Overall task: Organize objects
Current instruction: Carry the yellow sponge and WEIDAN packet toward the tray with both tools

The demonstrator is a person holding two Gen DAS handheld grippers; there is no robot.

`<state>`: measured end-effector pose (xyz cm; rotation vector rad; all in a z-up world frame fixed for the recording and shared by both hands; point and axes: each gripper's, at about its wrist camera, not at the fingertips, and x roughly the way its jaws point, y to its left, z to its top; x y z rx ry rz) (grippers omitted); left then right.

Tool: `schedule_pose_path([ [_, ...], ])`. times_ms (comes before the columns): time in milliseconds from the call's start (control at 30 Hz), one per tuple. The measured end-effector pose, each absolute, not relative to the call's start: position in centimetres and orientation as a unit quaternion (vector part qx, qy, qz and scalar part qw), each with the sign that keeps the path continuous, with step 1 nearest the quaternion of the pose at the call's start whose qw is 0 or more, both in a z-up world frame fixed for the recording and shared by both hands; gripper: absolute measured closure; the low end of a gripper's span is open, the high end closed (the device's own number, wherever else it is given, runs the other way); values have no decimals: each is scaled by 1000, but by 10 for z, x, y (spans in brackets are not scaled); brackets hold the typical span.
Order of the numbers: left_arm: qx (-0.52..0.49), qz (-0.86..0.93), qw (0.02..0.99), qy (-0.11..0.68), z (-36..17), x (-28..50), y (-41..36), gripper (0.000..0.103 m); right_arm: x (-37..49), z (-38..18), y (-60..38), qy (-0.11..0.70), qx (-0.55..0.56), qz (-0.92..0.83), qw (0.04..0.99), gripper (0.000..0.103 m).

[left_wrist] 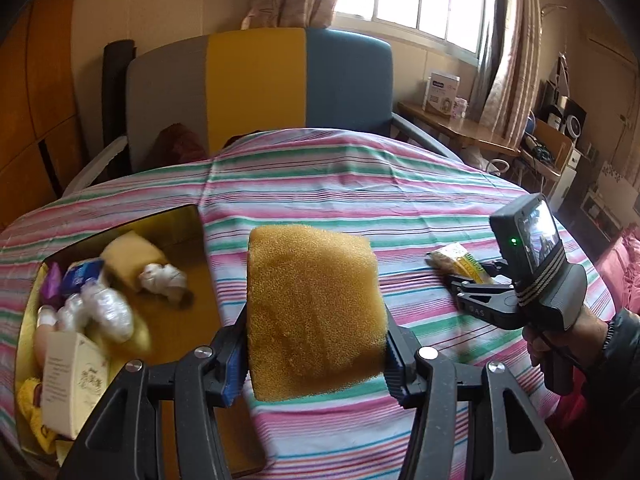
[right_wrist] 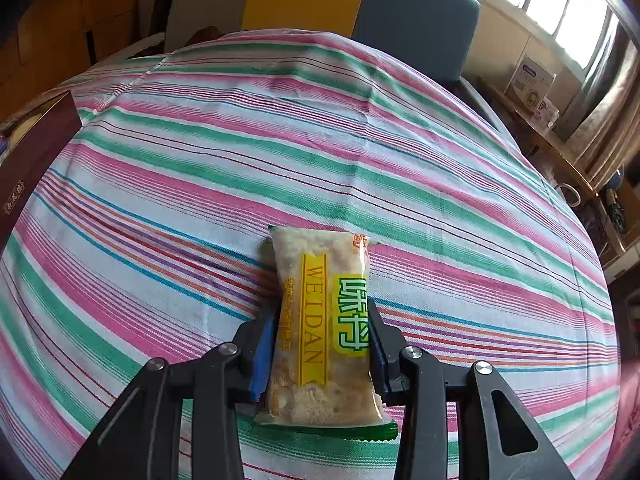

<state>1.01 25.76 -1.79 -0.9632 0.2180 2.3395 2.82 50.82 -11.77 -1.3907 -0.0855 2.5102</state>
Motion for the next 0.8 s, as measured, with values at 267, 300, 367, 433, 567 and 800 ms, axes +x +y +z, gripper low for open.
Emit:
schedule_pose_path([
  [267,-368,899,237,22,-1,-12,165,48,28,-118,504,-45,-476,866,147,62],
  [300,-367,903,223,9,1,-16,147,48,28,-118,503,-49,-475,866,149,62],
  [367,-366,909,198,-13,5,-23,111,48,27,-118,501,-54,-475,865,151,62],
  [433,-376,908,184,-34,3,-27,79,48,27,-118,501,-54,-476,864,152,62],
  [567,-395,899,180,-47,-8,-24,50,48,26,-118,499,-62,-478,863,153,62],
  [800,-427,869,248,-15,-30,-21,94,48,26,-118,499,-68,-480,861,155,62],
])
